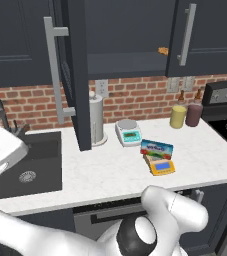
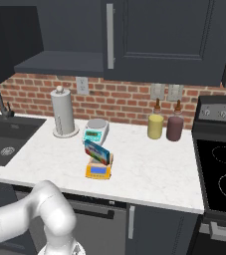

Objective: Pick the boxed food and place it on the digital scale for weighing, and close the cabinet.

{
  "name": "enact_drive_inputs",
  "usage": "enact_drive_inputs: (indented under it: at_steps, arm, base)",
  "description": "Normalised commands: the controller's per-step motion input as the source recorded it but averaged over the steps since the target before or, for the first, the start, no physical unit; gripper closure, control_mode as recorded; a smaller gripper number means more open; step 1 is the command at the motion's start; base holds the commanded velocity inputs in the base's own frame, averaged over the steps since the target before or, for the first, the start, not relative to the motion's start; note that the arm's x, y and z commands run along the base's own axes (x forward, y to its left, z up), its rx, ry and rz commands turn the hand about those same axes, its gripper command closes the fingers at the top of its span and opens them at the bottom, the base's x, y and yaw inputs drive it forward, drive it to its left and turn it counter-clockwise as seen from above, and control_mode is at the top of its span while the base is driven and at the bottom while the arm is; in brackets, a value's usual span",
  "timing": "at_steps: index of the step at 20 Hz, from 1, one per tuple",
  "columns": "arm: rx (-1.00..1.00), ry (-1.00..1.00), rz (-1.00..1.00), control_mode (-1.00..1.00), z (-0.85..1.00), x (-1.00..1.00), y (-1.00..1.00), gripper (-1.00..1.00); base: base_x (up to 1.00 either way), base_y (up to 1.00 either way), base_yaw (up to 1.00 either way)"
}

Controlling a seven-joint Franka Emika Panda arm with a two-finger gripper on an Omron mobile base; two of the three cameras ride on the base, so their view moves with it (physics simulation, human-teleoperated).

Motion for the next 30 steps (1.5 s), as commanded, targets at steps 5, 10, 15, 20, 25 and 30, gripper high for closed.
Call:
enact_drive_inputs:
  at_steps: [5, 10, 15, 20, 25, 30]
  arm:
    - [0.00, 0.00, 0.06, -1.00, 0.13, 0.48, -0.47, -1.00]
    - [0.00, 0.00, 0.06, -1.00, 0.06, 0.56, -0.53, -1.00]
    - [0.05, 0.00, 0.07, -1.00, 0.07, 0.65, -0.78, -1.00]
    - [0.10, 0.00, 0.08, -1.00, 0.07, 0.65, -0.98, -1.00]
    - [0.14, 0.00, 0.07, -1.00, 0.12, 0.72, -1.00, -1.00]
    - [0.16, 0.00, 0.07, -1.00, 0.14, 0.86, -1.00, -1.00]
  base:
    - [0.00, 0.00, 0.00]
    - [0.00, 0.00, 0.00]
    - [0.00, 0.00, 0.00]
    - [0.00, 0.00, 0.00]
    - [0.00, 0.00, 0.00]
    - [0.00, 0.00, 0.00]
